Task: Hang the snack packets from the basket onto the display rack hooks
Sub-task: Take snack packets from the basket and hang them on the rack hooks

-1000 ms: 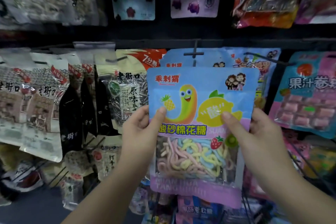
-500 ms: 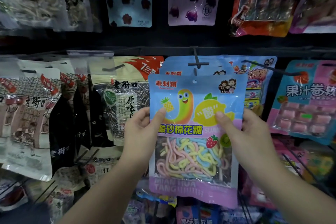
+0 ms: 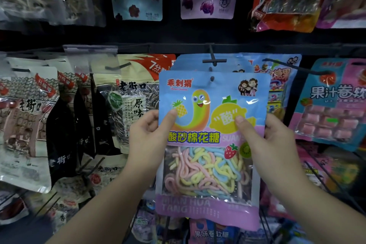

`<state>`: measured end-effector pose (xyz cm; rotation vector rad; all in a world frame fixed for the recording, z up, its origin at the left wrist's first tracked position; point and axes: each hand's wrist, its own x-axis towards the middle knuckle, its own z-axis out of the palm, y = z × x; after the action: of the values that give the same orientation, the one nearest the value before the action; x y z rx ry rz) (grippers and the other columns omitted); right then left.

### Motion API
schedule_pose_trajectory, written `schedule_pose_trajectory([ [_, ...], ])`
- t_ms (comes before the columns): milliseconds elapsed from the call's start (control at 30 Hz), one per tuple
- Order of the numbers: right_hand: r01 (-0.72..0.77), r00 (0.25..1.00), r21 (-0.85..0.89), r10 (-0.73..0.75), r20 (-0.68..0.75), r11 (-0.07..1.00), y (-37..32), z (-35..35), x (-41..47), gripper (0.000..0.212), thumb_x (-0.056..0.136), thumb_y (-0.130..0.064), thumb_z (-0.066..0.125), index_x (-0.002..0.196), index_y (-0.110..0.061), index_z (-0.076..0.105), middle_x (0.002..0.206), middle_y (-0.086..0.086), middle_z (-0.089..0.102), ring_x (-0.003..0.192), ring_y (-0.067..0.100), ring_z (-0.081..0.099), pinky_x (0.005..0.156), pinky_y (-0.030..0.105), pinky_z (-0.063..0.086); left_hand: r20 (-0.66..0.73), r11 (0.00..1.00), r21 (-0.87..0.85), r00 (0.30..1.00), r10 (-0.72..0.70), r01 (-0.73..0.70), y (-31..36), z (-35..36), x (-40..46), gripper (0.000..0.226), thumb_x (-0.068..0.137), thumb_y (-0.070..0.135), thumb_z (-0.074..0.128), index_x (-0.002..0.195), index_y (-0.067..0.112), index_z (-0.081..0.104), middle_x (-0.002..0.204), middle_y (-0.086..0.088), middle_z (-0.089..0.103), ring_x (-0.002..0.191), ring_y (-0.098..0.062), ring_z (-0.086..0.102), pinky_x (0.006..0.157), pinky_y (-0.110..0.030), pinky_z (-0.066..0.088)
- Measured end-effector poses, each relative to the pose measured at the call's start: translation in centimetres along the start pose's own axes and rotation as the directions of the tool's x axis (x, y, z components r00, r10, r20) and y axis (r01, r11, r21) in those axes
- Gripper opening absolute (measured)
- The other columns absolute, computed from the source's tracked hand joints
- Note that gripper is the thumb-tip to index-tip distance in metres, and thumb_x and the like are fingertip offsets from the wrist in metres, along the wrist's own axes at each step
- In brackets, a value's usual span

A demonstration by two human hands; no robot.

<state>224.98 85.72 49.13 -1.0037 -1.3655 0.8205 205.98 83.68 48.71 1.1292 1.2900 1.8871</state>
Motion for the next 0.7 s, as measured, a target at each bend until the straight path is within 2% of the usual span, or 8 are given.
schedule_pose_trajectory([
  [133,-0.001,1.0,-0.042,0.001,0.0,0.999,0.2,0.1,0.8,0.013,0.088,-0.031,0.064,0.094,-0.019,0.067,0.076,0.004,0.073,0.074,0.015,0.07,0.071,0.034,0.055,0.008,1.0,0.029,1.0,-0.006,0.005,0.1,0.2,0.6,0.017,0.09,0.021,0.066,0.085,0.004,0.067,0.078,-0.006,0.076,0.072,-0.021,0.069,0.073,-0.04,0.053],
  [200,0.004,1.0,-0.047,-0.004,-0.001,0.999,0.5,0.2,1.2,0.012,0.089,-0.03,0.064,0.093,-0.019,0.067,0.074,0.005,0.073,0.071,0.013,0.069,0.067,0.031,0.054,0.015,0.999,0.045,1.0,-0.004,0.004,-0.2,0.3,1.0,0.018,0.09,0.022,0.067,0.083,0.006,0.066,0.075,-0.005,0.075,0.071,-0.023,0.068,0.071,-0.043,0.052],
  [267,0.006,1.0,-0.052,-0.006,0.002,0.999,0.8,0.4,1.8,0.01,0.089,-0.029,0.064,0.093,-0.02,0.066,0.071,0.006,0.072,0.068,0.013,0.068,0.062,0.026,0.052,0.013,0.998,0.069,1.0,-0.005,0.004,-0.5,0.6,1.5,0.017,0.09,0.023,0.067,0.081,0.008,0.067,0.07,0.001,0.074,0.068,-0.02,0.066,0.068,-0.039,0.05],
  [367,-0.005,1.0,-0.086,0.004,-0.011,0.996,1.5,0.9,3.3,0.013,0.09,-0.03,0.063,0.093,-0.018,0.064,0.066,0.0,0.069,0.061,0.002,0.064,0.056,0.02,0.047,0.022,0.995,0.098,1.0,-0.015,0.012,-0.9,1.0,2.7,0.016,0.09,0.027,0.067,0.085,0.012,0.07,0.071,0.003,0.074,0.069,-0.02,0.065,0.067,-0.042,0.052],
  [433,-0.005,1.0,-0.123,0.003,-0.024,0.992,1.9,1.3,4.6,0.017,0.089,-0.032,0.064,0.094,-0.015,0.064,0.071,-0.003,0.07,0.069,0.003,0.066,0.065,0.027,0.051,0.02,0.994,0.103,0.999,-0.028,0.026,-1.2,1.4,3.9,0.019,0.089,0.03,0.068,0.09,0.011,0.071,0.073,-0.003,0.074,0.07,-0.024,0.063,0.065,-0.043,0.051],
  [567,-0.034,0.998,-0.189,0.024,-0.056,0.981,3.1,2.0,7.2,0.034,0.087,-0.042,0.062,0.099,-0.01,0.064,0.091,0.01,0.07,0.09,0.027,0.065,0.08,0.04,0.052,-0.008,0.99,0.135,0.999,-0.048,0.048,-2.1,2.6,6.6,0.028,0.088,0.034,0.068,0.083,0.006,0.068,0.069,-0.021,0.058,0.065,-0.023,0.051,0.054,-0.037,0.048],
  [667,-0.062,0.997,-0.244,0.051,-0.051,0.968,3.9,2.2,8.5,0.051,0.086,-0.051,0.059,0.111,-0.007,0.061,0.104,0.014,0.066,0.098,0.031,0.062,0.085,0.041,0.049,0.014,0.986,0.162,0.999,-0.032,0.03,-2.6,3.1,7.5,0.036,0.089,0.038,0.067,0.086,0.001,0.066,0.076,-0.027,0.058,0.065,-0.024,0.051,0.056,-0.054,0.051],
  [700,-0.069,0.997,-0.257,0.06,-0.045,0.964,4.0,2.2,8.7,0.052,0.086,-0.052,0.059,0.114,-0.008,0.059,0.106,0.012,0.065,0.099,0.029,0.061,0.085,0.04,0.049,0.009,0.983,0.185,1.0,-0.022,0.02,-2.8,3.1,7.5,0.04,0.089,0.04,0.066,0.088,0.0,0.065,0.073,-0.026,0.056,0.062,-0.024,0.05,0.055,-0.052,0.05],
])
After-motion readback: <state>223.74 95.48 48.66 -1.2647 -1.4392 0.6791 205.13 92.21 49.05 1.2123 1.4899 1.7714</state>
